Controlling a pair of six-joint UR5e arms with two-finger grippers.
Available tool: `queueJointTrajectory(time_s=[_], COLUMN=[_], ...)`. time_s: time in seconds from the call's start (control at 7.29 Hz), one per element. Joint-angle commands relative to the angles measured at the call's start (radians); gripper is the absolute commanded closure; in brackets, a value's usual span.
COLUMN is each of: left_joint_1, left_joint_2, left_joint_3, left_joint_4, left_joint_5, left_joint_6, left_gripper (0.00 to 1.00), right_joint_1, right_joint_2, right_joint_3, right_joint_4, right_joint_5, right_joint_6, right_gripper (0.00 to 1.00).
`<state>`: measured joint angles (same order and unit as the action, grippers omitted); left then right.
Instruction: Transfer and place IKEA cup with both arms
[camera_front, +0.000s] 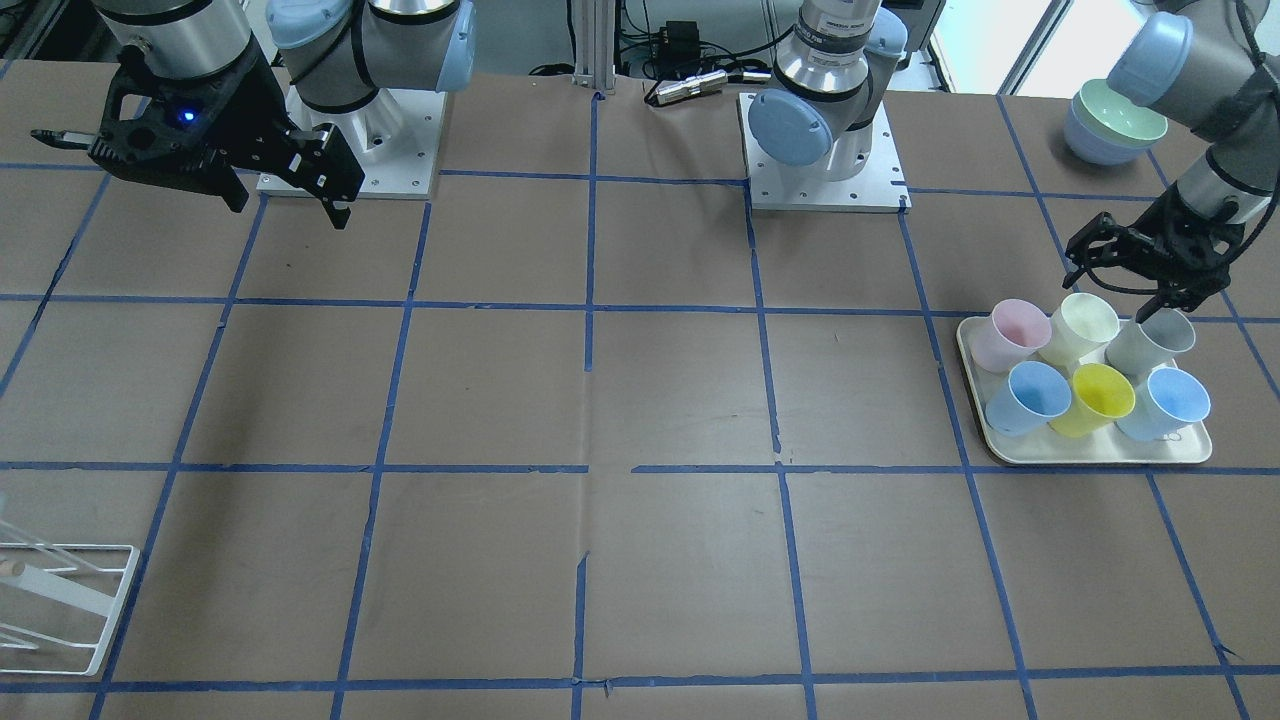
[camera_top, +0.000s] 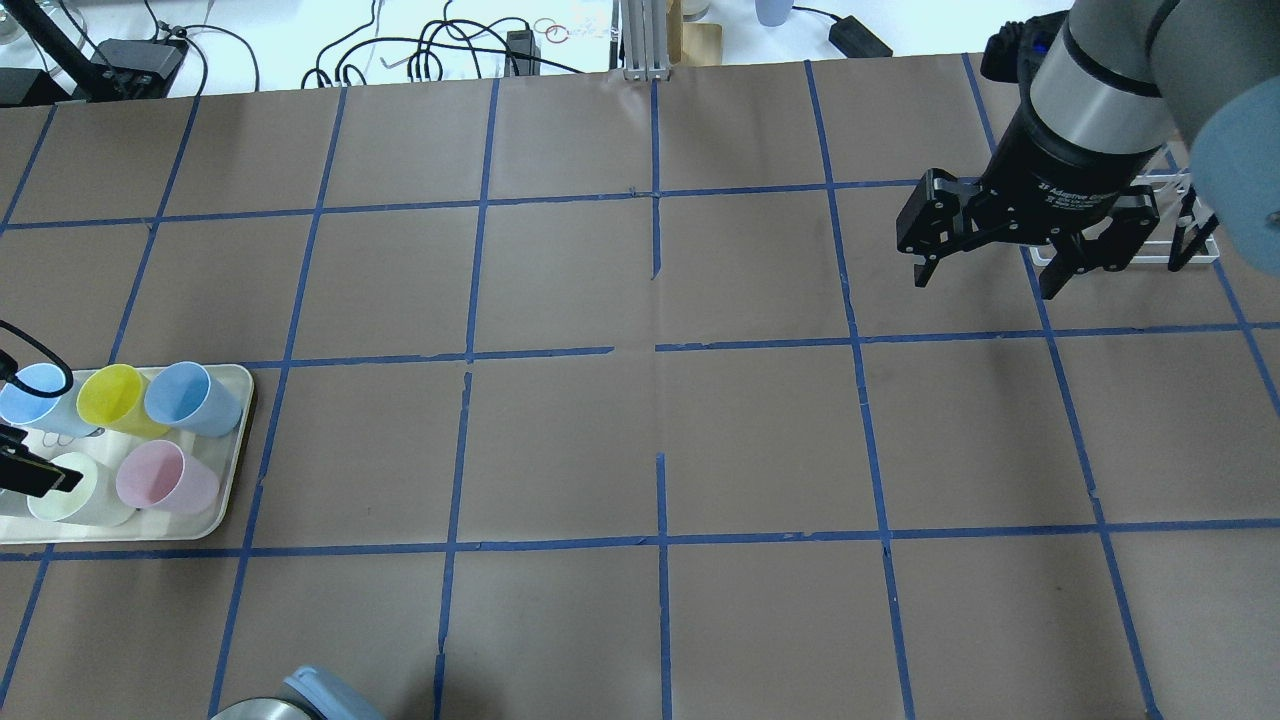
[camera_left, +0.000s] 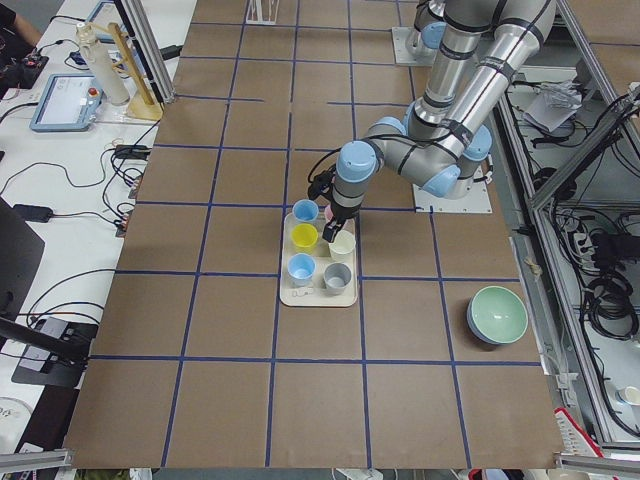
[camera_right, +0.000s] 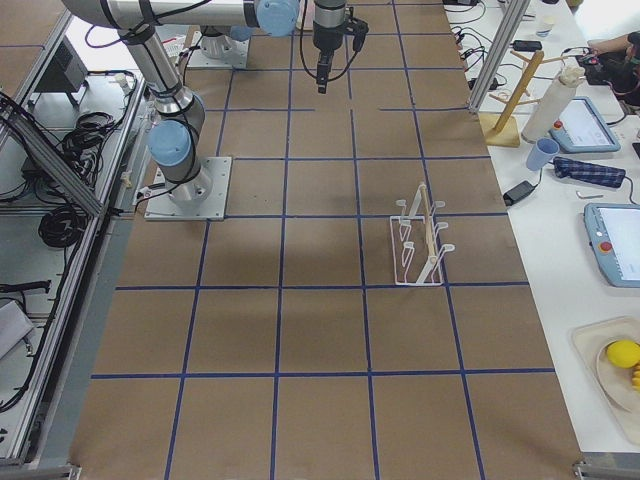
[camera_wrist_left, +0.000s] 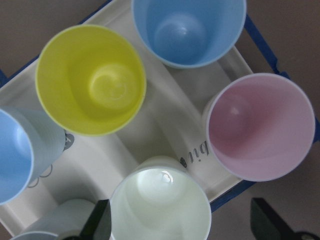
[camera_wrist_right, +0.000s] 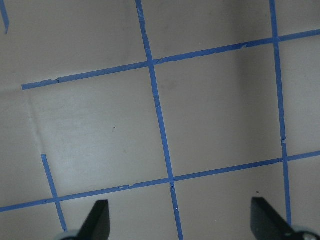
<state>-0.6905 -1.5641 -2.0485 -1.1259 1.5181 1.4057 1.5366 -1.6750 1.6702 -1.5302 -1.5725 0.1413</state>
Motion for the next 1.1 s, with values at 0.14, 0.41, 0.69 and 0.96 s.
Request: queueJointTrajectory(time_s=[0.14,0.41,0.69,0.96], left_joint_1=[-0.240,-0.442,-0.649,-0.830], left_joint_2=[0.032,0.056,0.085,0.098], left_joint_3=[0.210,0.289,0.323,0.324], left_joint_4=[-0.334,-0.394,-0.410,-0.399], left_joint_5=[0.027,0.020,0.025,0.024], left_joint_6=[-0.375,-0.760,-1.050,-1.329], left_gripper=[0.00,0.00,0.00,0.00], right_joint_1=[-0.001,-0.001,-0.003,-0.003], right_joint_2=[0.000,0.000,0.000,0.000], right_joint_3=[0.000,0.000,0.000,0.000], right_joint_4=[-0.005,-0.005,-0.008,-0.011], right_joint_5=[0.000,0.002,0.002,0.002], right_joint_6=[0.004,0.006,0.006,0.006], right_gripper=[0.00,0.00,0.00,0.00])
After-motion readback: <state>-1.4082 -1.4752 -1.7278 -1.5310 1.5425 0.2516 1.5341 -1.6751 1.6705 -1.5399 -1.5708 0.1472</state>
